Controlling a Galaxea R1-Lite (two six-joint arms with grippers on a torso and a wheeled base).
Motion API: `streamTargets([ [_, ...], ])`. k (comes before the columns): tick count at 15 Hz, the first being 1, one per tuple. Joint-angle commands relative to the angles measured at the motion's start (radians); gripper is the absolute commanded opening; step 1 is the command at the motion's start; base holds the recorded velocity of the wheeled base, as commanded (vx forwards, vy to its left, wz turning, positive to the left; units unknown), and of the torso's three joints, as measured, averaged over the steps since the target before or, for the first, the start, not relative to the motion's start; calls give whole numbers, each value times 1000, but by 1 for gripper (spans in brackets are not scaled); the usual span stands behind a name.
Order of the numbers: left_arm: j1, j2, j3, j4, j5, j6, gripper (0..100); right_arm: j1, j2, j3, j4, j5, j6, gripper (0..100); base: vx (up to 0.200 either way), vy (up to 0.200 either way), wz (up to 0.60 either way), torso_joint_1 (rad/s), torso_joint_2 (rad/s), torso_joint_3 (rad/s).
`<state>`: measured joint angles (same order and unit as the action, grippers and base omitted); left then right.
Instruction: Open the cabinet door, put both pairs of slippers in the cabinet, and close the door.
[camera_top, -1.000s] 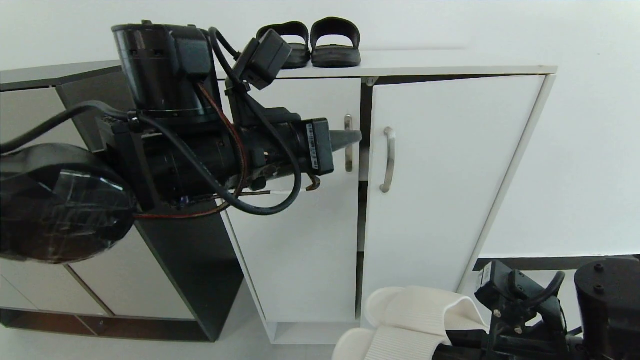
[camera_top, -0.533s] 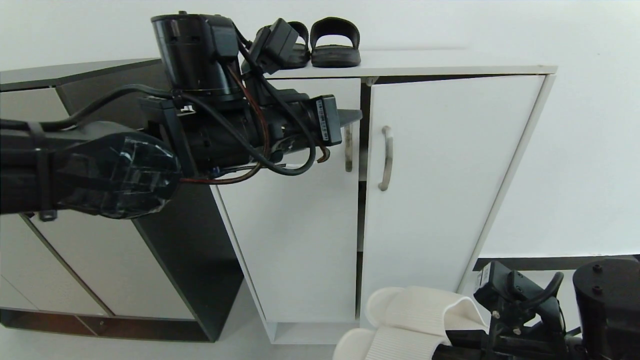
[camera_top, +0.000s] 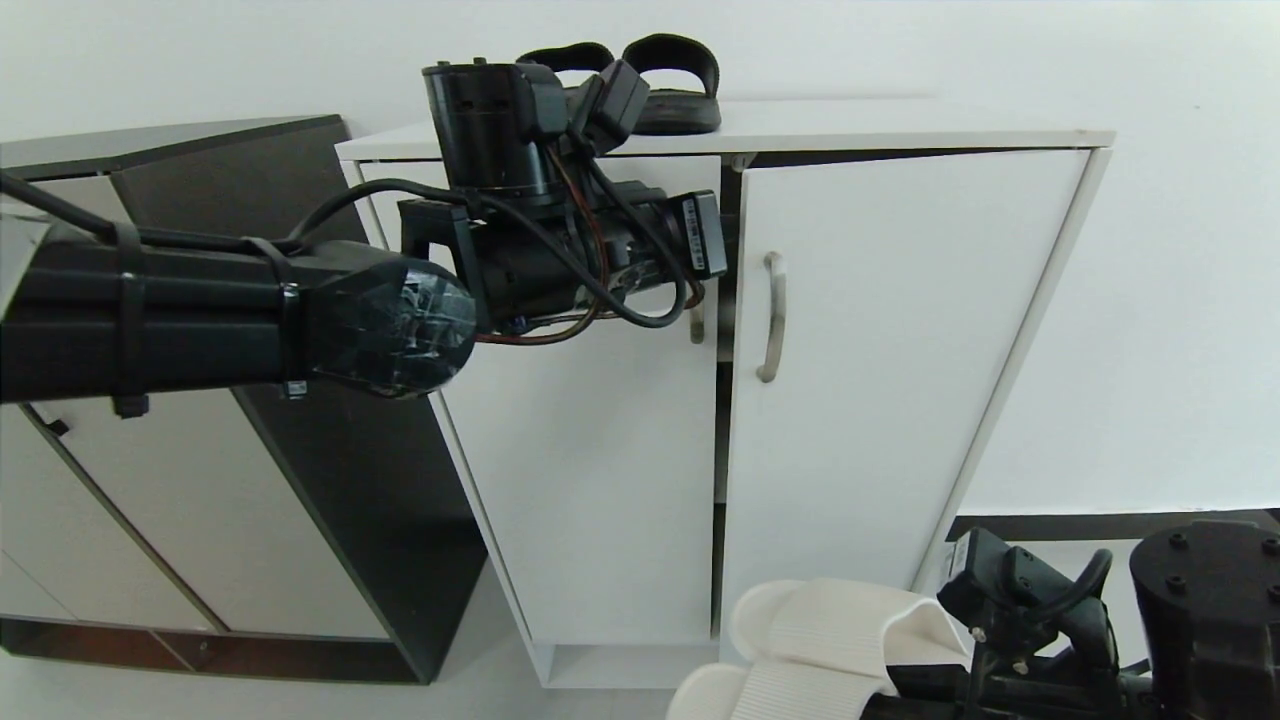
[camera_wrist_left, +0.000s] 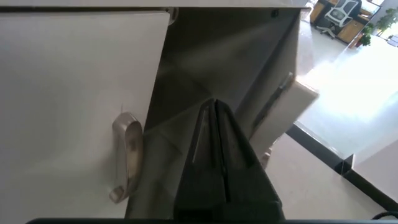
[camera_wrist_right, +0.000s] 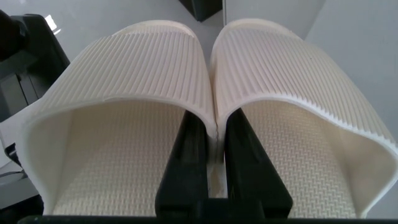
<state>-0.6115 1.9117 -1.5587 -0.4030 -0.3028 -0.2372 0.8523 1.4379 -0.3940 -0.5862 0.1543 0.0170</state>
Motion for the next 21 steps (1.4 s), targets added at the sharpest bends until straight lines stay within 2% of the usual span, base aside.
streamTargets([
  [1,-1,21,-12,0,1,-2,0,1,7,0,0,1,0,0,0,0,0,0,0,0],
  [6,-13,-2,2,-2,2,-5,0,4,16,9,-1,5,0,0,-40,0,0,1,0,0],
  [10,-99,-114,128,-8,1,-1,0,17,4,53,-3,37,-17,0,-200,0,0,4,-2,2],
  [11,-137,-146,172,-8,-2,6,0,33,-7,78,-3,54,-46,0,-200,0,0,-2,2,2],
  [12,-146,-152,184,-8,-2,12,0,37,-8,86,-4,56,-57,0,-200,0,0,-2,2,7],
  [13,-148,-160,201,-10,1,33,0,42,-13,86,-4,54,-69,0,-200,0,0,2,2,-2],
  [15,-140,-164,206,-16,7,41,0,40,-10,63,-9,51,-58,0,-100,0,0,-1,-1,1],
  [17,-116,-200,258,-122,109,47,0,16,27,-29,-9,14,50,0,0,0,0,0,0,0],
  [19,-108,-272,302,-128,294,49,0,13,104,-141,-3,-186,181,0,0,0,0,0,0,0],
  [21,-108,-402,376,-92,475,92,0,-3,200,-246,-3,-371,251,0,0,0,0,0,0,0],
])
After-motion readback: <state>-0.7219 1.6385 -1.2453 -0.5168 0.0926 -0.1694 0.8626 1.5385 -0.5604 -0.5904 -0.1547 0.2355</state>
